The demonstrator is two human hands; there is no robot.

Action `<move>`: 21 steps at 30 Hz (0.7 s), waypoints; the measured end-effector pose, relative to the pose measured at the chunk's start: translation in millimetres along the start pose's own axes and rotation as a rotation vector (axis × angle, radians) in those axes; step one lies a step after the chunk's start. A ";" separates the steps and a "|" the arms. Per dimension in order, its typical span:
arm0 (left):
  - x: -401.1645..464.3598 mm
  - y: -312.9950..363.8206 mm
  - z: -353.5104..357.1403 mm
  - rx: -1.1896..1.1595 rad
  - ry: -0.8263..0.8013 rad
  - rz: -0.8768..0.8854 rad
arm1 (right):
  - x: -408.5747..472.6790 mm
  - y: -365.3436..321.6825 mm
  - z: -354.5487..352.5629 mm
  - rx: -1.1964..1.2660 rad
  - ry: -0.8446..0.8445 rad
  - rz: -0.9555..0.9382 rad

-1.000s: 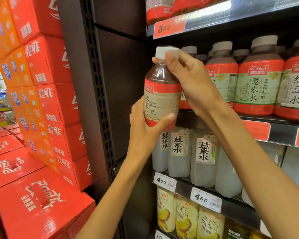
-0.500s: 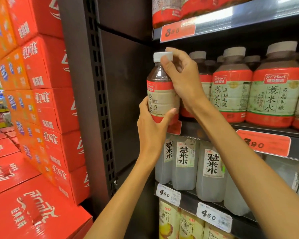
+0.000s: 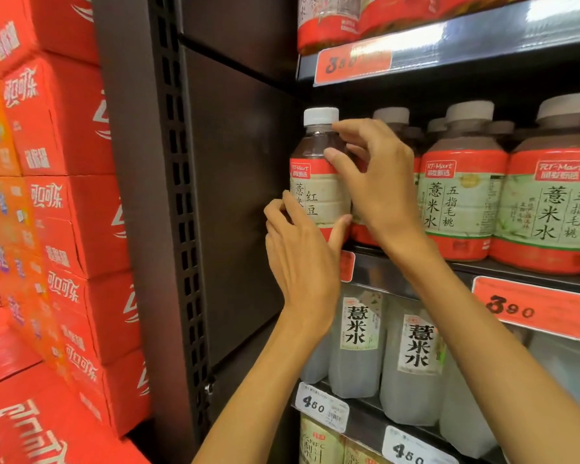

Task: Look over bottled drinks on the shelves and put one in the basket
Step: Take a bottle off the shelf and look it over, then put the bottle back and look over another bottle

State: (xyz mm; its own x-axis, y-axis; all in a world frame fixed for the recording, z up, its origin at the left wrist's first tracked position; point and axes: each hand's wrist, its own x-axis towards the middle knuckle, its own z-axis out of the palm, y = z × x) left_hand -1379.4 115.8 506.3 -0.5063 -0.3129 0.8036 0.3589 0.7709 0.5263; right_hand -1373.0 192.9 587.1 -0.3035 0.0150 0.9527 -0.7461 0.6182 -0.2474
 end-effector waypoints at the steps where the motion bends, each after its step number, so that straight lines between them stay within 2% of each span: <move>1: 0.5 0.2 1.1 0.034 0.011 0.013 | -0.6 1.3 0.0 -0.044 -0.005 -0.017; 8: 1.1 -0.1 8.8 0.224 0.010 0.123 | -7.2 7.3 3.9 -0.389 -0.040 -0.189; 12: -0.9 -3.1 9.7 0.236 -0.046 0.139 | -5.4 10.8 7.1 -0.492 -0.029 -0.212; 17: 8.9 -3.6 9.6 0.175 -0.112 0.137 | -2.8 17.7 6.0 -0.616 -0.115 -0.226; 19: 11.0 -4.3 10.1 0.145 -0.127 0.131 | -1.8 15.9 1.4 -0.590 -0.053 -0.234; 21: 11.5 -4.0 10.0 0.131 -0.130 0.127 | 1.8 13.6 -5.3 -0.600 0.108 -0.208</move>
State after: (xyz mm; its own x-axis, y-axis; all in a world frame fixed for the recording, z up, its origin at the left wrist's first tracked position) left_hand -1394.5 114.7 510.7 -0.5630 -0.1411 0.8143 0.3258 0.8676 0.3756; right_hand -1380.6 205.5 586.3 -0.1033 -0.0928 0.9903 -0.3117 0.9485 0.0563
